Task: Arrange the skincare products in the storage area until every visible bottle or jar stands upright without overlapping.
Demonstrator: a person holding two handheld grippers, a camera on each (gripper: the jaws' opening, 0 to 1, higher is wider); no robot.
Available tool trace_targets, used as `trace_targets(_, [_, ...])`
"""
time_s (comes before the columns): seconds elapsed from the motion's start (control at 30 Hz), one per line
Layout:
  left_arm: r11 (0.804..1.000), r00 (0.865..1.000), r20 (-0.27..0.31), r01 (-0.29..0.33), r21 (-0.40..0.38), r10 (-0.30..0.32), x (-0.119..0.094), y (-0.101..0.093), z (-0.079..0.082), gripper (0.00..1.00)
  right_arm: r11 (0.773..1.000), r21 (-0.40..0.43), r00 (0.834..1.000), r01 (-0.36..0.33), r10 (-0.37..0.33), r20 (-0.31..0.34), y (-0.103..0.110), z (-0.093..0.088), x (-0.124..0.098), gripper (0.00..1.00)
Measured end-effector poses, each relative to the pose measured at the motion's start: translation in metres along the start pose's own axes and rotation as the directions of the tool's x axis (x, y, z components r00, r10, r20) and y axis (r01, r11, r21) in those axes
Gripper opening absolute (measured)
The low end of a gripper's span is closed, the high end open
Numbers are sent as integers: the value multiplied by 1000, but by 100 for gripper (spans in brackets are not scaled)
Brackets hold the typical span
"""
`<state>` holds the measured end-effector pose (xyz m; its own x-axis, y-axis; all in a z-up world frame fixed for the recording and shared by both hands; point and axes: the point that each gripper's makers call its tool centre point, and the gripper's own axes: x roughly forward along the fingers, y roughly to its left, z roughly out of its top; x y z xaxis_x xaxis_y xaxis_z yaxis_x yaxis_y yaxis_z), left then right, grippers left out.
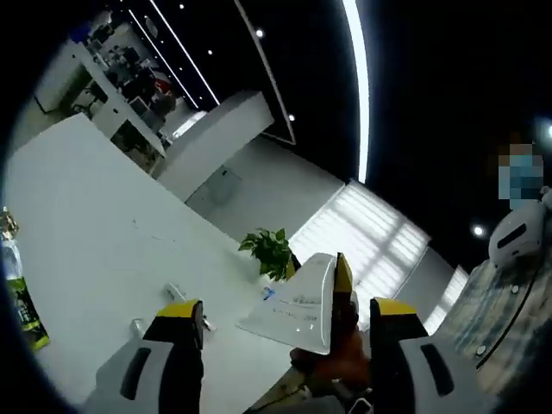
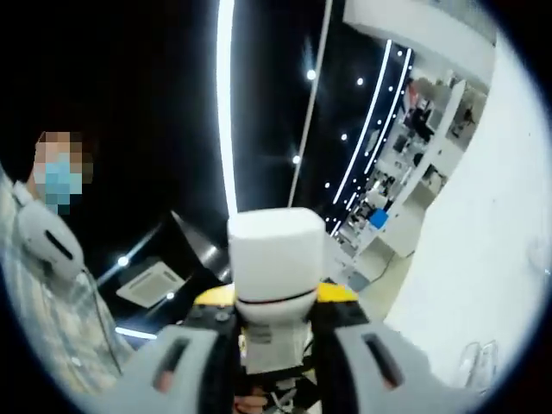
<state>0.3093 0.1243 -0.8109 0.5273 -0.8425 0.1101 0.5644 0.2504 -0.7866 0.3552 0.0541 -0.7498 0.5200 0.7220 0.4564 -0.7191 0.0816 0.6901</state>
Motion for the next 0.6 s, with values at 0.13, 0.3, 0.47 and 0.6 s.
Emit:
trace_targets(0.13, [1000, 1000, -8, 1, -31, -1, 9, 0, -14, 86, 999, 13, 998, 42, -43, 53, -5, 4, 5, 28])
trace_targets(0.3, [987, 998, 64, 39, -159, -29, 25, -9, -30, 85, 998, 37, 994, 50, -53, 96, -3, 4, 12, 28])
trace_targets(0.47, [974, 978, 177, 138, -177, -106, 34, -28, -12, 79, 998, 51, 993, 46, -51, 107, 6, -4, 13, 28])
trace_targets(0.6, [972, 955, 272, 163, -167, -114, 28, -31, 16, 80, 997, 56, 992, 55, -62, 113, 9, -9, 11, 29])
